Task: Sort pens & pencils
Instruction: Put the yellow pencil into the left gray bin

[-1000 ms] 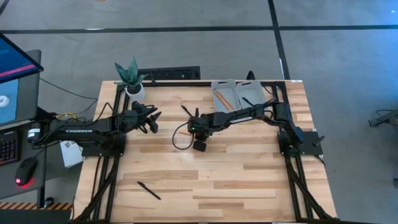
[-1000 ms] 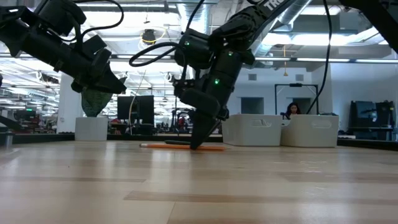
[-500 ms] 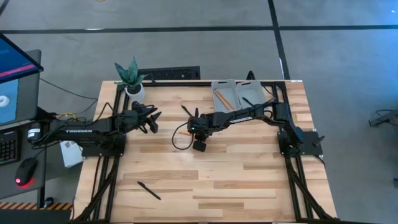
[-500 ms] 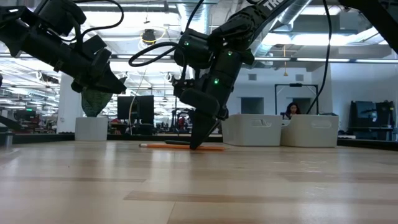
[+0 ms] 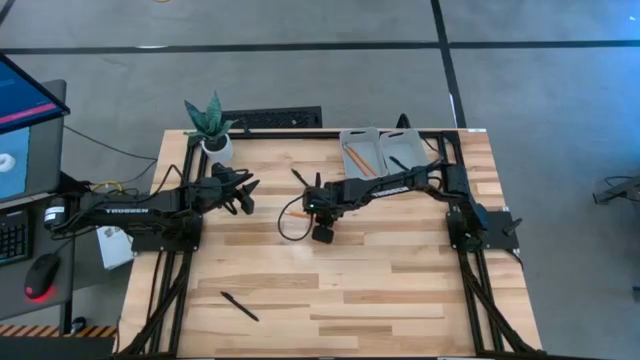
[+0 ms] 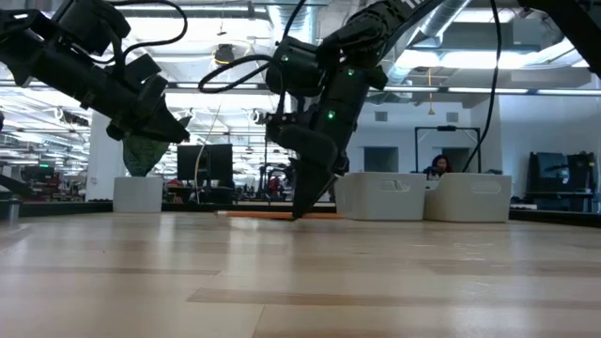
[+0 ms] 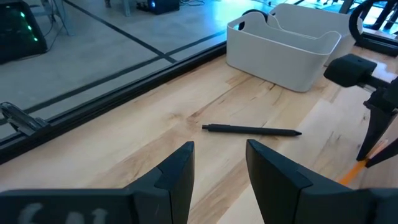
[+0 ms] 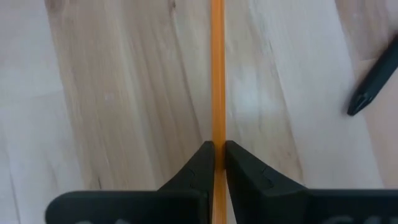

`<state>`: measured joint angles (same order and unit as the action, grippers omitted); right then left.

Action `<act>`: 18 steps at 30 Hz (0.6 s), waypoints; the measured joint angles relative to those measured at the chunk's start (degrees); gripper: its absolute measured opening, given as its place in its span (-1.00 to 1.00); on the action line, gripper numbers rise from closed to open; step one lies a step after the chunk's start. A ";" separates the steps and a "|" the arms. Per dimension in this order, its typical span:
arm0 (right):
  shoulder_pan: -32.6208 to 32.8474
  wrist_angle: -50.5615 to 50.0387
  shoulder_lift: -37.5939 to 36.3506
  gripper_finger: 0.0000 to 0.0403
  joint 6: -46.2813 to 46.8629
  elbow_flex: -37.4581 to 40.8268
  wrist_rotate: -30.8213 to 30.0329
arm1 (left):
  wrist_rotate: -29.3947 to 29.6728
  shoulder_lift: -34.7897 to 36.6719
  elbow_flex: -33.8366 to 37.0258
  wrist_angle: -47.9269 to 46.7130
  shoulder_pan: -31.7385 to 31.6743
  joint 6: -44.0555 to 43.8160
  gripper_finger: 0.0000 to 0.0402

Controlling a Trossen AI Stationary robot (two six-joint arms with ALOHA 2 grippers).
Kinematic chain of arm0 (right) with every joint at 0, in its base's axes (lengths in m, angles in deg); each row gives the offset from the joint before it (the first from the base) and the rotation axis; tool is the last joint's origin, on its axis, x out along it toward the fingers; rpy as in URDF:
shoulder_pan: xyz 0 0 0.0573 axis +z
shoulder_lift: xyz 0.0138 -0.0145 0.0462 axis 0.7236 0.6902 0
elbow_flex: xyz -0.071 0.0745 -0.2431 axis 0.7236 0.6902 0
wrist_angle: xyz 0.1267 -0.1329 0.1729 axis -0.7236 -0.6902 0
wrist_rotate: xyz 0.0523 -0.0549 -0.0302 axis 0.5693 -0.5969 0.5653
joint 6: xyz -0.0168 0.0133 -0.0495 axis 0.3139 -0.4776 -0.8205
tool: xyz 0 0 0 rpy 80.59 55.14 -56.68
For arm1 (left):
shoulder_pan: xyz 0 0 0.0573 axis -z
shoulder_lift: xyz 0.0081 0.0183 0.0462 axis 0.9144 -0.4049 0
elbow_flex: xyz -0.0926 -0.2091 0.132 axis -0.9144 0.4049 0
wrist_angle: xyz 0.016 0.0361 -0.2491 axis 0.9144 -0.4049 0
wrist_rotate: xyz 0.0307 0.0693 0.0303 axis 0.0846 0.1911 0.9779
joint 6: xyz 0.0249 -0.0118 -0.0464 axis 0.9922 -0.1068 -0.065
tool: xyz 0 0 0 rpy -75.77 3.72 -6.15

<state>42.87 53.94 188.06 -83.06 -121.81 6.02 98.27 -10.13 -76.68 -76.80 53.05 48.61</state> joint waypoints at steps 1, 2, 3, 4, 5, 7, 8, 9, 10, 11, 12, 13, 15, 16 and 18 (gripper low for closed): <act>0.00 -0.35 0.03 -0.73 0.00 0.00 0.00 | 0.03 0.00 0.00 0.04 0.00 0.00 -0.33; 0.00 -0.48 0.04 -0.73 0.00 0.02 -0.02 | 0.04 0.00 0.00 0.01 0.00 0.00 -0.33; -0.03 -0.40 -0.04 -0.73 0.00 0.02 -0.02 | 0.13 0.00 0.00 -0.05 -0.02 0.00 -0.33; -0.12 -0.52 -0.30 -0.73 0.00 0.02 -0.02 | 0.24 0.00 0.00 -0.03 0.00 0.00 -0.33; -0.22 -0.57 -0.55 -0.73 0.03 0.02 -0.02 | 0.25 0.00 0.00 0.00 0.00 0.00 -0.33; -0.42 -0.52 -0.70 -0.73 0.59 -0.04 -0.08 | 0.25 0.00 0.00 -0.02 -0.01 0.00 -0.33; -0.67 -0.72 -0.85 -0.73 1.28 -0.04 -0.17 | 0.25 0.00 0.00 0.00 0.00 0.00 -0.33; -0.91 -1.46 -1.33 -0.73 1.59 0.02 -0.12 | 0.25 0.00 0.00 0.00 -0.02 0.00 -0.33; -1.16 -1.75 -1.78 -0.73 1.66 0.02 -0.17 | 0.25 0.00 0.00 -0.02 -0.02 -0.02 -0.33; -1.45 -1.21 -2.17 -0.73 1.64 -0.10 -0.20 | 0.25 0.00 0.00 -0.01 0.00 -0.02 -0.33; -1.82 -1.34 -2.73 -0.73 1.64 -0.19 -0.22 | 0.29 0.00 0.00 0.01 0.00 -0.03 -0.33; -2.20 -2.60 -3.55 -0.73 1.64 -0.07 -0.24 | 0.33 0.00 0.00 0.02 -0.01 -0.05 -0.33; -2.93 -2.51 -4.69 -0.73 1.64 -0.08 -0.31 | 0.46 0.00 0.00 -0.03 0.00 -0.06 -0.33; -3.43 -2.58 -5.36 -0.73 1.66 -0.13 -0.31 | 0.49 0.00 0.00 -0.02 0.00 -0.07 -0.33; -4.40 -3.57 -7.10 -0.73 2.00 -0.07 -0.33 | 0.53 0.00 0.00 0.04 0.00 -0.09 -0.33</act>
<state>38.47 50.37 180.97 -81.05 -121.87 5.70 98.80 -10.14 -76.68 -76.76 53.05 48.53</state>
